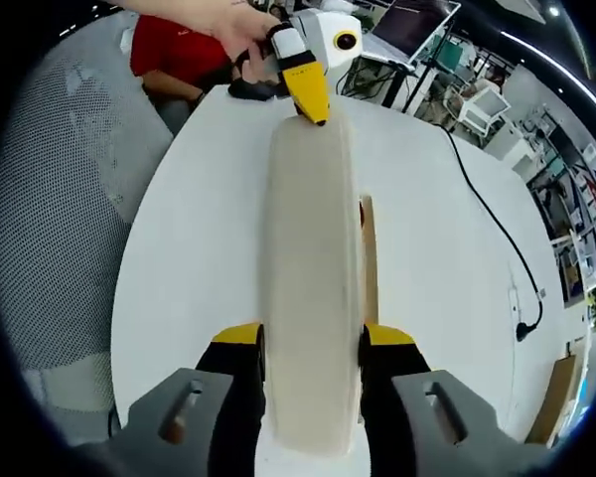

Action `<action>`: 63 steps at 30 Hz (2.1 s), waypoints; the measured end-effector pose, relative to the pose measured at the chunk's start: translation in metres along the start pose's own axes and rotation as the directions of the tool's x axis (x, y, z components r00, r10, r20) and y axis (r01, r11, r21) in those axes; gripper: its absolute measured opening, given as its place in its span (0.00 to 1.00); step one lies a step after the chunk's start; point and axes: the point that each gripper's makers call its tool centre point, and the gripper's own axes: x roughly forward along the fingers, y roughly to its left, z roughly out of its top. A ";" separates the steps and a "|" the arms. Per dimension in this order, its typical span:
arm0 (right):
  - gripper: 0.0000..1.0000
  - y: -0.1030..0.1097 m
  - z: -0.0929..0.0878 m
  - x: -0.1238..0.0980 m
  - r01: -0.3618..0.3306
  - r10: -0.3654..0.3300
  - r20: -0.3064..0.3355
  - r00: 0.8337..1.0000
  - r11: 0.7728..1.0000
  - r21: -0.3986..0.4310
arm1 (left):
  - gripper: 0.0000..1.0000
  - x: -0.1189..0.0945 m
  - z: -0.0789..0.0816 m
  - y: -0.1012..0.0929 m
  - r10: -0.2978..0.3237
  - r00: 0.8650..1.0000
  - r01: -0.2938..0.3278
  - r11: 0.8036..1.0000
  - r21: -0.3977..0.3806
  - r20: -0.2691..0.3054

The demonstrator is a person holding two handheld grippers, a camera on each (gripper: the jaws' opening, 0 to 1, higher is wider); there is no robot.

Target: Arrange the utensils inside the cutlery case until each visible utensil rests in its matching compartment.

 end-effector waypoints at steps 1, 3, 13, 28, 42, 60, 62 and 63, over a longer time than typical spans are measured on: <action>0.36 -0.003 0.000 0.003 -0.003 0.003 -0.009 1.000 1.000 0.003 | 0.06 0.000 0.001 0.002 0.004 1.000 -0.004 1.000 0.002 -0.004; 0.35 -0.007 -0.001 0.007 -0.005 0.005 -0.021 1.000 1.000 0.004 | 0.06 0.001 0.005 0.007 0.013 1.000 -0.013 1.000 0.006 -0.009; 0.35 -0.013 0.001 0.013 -0.025 0.026 -0.031 0.999 1.000 0.012 | 0.07 -0.003 0.011 0.014 0.034 0.999 -0.034 0.999 0.013 -0.015; 0.35 -0.017 -0.002 0.012 -0.021 0.022 -0.042 0.999 1.000 0.017 | 0.07 0.000 0.015 0.018 0.060 0.998 -0.060 0.998 0.024 -0.001; 0.35 -0.029 -0.006 0.024 -0.075 0.079 -0.067 0.995 0.995 0.061 | 0.08 0.006 0.028 0.039 0.082 0.996 -0.082 0.997 0.000 0.030; 0.35 -0.020 -0.010 0.036 -0.195 0.197 -0.128 0.972 0.980 0.028 | 0.21 -0.022 0.025 0.071 0.279 0.958 -0.281 0.960 0.014 0.062; 0.35 -0.020 -0.011 0.036 -0.202 0.202 -0.135 0.970 0.979 0.016 | 0.20 -0.028 0.020 0.071 0.303 0.951 -0.304 0.953 0.003 0.054; 0.35 -0.020 -0.011 0.036 -0.203 0.202 -0.138 0.969 0.979 0.011 | 0.21 -0.029 0.015 0.073 0.322 0.946 -0.323 0.946 0.007 0.046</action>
